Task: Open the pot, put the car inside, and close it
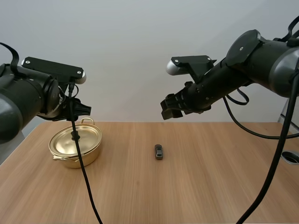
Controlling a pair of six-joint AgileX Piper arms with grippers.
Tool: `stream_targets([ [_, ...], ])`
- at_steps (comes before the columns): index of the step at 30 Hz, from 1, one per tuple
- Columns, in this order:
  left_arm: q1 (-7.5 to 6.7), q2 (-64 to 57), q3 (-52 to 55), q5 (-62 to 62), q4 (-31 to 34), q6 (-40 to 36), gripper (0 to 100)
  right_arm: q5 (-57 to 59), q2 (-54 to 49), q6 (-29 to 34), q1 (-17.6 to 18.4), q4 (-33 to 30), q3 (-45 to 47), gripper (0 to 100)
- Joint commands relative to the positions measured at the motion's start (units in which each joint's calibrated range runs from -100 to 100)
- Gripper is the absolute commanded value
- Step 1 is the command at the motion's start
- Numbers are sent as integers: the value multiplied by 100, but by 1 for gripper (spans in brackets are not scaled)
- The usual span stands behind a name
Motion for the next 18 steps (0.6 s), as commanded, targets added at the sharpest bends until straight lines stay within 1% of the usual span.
stream_targets([
  [1, 0, 1, -4, -276, -66, -36, 100, -160, 4, 11, 3, 326, 0, 100],
  [3, 0, 1, -4, -293, -141, -37, 100, -266, 4, 11, 3, 622, 0, 100],
  [6, 0, 27, -4, -177, -130, -46, 100, -266, 4, 11, 3, 906, 0, 100],
  [8, 0, 103, 40, -137, -141, -135, 100, -248, 4, 11, 3, 877, 0, 100],
  [12, 0, 520, 189, -204, -53, -233, 100, 4, 4, 11, 3, 502, 0, 100],
  [18, 0, 1262, 339, -706, 14, -320, 100, 186, 4, 11, 3, 504, 0, 100],
])
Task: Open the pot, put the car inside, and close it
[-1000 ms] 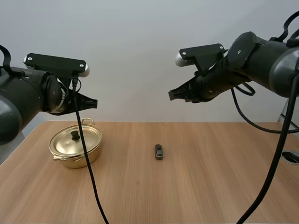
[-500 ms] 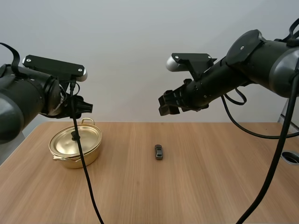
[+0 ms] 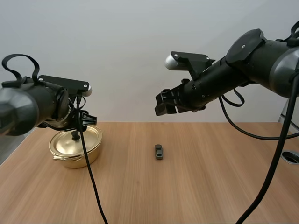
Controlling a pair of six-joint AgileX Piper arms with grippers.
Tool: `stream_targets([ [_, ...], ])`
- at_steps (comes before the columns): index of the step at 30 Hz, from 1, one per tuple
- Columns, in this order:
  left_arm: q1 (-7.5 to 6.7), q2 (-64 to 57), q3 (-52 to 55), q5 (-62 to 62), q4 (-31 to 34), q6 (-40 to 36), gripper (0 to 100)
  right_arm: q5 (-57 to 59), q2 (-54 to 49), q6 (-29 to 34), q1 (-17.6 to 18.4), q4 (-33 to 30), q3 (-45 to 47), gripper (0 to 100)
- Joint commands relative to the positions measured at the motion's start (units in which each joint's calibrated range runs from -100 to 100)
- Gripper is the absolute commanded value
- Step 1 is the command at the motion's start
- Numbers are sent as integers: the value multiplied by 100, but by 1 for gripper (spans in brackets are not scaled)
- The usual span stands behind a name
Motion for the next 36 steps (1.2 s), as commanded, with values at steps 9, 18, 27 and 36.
stream_targets([
  [9, 6, 1101, 0, -1041, 990, -727, 100, 431, 4, 2, 3, 5, 0, 100],
  [18, 65, 1742, 0, -1649, 1306, -905, 100, 431, 4, 2, 3, 5, 0, 100],
  [27, 311, 1978, -68, -2383, 1315, -905, 100, 450, 4, 2, 3, -3, 0, 100],
  [36, 311, 2032, -68, -2708, 1315, -905, 100, 450, 4, 2, 3, -3, 0, 100],
])
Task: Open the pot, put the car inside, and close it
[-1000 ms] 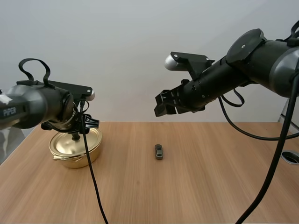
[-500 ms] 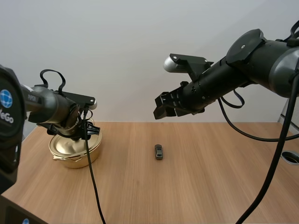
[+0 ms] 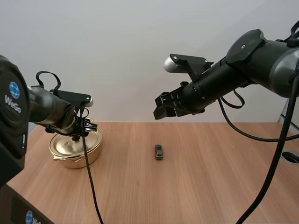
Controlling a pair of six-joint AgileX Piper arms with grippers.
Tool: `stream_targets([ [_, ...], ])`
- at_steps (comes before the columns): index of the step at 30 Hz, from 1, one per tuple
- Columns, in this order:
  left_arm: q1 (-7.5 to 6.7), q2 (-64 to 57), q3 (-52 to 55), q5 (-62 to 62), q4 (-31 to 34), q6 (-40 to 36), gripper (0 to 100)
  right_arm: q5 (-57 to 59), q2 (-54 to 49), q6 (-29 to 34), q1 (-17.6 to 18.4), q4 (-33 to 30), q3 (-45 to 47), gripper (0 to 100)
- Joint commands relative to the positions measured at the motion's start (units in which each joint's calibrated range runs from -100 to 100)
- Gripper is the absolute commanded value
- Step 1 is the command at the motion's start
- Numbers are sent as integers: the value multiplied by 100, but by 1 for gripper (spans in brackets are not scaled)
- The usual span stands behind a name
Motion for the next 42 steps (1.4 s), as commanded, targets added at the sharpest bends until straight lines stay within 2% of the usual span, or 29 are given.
stream_targets([
  [1, 3, 6, -5, -35, 2, -6, 100, -4, 4, 2, 3, -2, 0, 100],
  [10, 3, 295, -5, 82, -81, -6, 100, 14, 4, 2, 3, 35, 0, 100],
  [17, 3, 485, -5, 86, -222, -32, 43, 14, 4, 2, 3, 35, 0, 100],
  [21, 3, 485, -5, 71, -234, -41, 1, 14, 4, 2, 3, 35, 0, 100],
  [32, 3, 142, -268, 28, -307, -40, 0, -46, 4, 2, 3, 36, 0, 100],
  [42, 3, -1546, -1778, 2693, -307, 37, 0, -215, 438, -246, 3, 152, 0, 100],
])
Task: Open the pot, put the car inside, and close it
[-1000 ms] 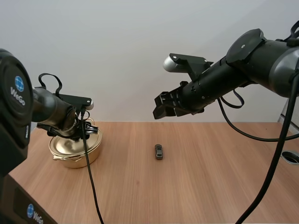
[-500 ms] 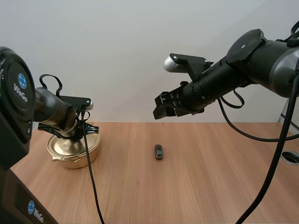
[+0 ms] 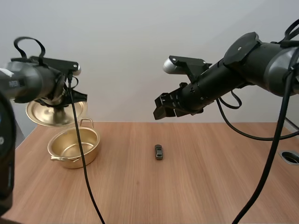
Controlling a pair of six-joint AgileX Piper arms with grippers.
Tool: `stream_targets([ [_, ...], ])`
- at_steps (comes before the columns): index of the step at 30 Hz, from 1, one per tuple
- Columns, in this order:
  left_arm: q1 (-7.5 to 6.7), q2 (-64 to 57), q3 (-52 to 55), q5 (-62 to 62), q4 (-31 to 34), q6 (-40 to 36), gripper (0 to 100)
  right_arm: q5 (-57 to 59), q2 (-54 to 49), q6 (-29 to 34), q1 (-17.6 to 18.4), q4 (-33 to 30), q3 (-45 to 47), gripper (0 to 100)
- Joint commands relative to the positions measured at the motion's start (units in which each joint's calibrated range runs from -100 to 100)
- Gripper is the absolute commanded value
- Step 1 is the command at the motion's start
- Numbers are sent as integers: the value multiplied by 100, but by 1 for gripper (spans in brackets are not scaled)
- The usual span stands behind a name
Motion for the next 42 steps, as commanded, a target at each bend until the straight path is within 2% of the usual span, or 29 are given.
stream_targets([
  [1, 3, -700, -335, 958, -20, 136, 0, -23, 254, -75, 3, 74, 0, 100],
  [5, 3, -1607, -423, 1595, -405, 641, 0, -80, 821, -312, 3, 175, 0, 100],
  [11, 3, -3042, -423, 2869, -1544, 1380, 0, -482, 1629, -460, 3, 175, 0, 100],
  [16, 3, -3943, -423, 3653, -2122, 1691, 0, -885, 2043, -566, 3, 175, 0, 100],
  [24, 3, -4735, -423, 4470, -2195, 1712, 0, -963, 2704, -769, 3, 175, 0, 100],
  [31, 3, -4953, -463, 4917, -2300, 1723, 0, -1571, 3256, -889, 3, 187, 0, 100],
  [42, 3, -4953, -467, 4988, -2321, 1778, 0, -1712, 3857, -1503, 12, 960, 0, 100],
])
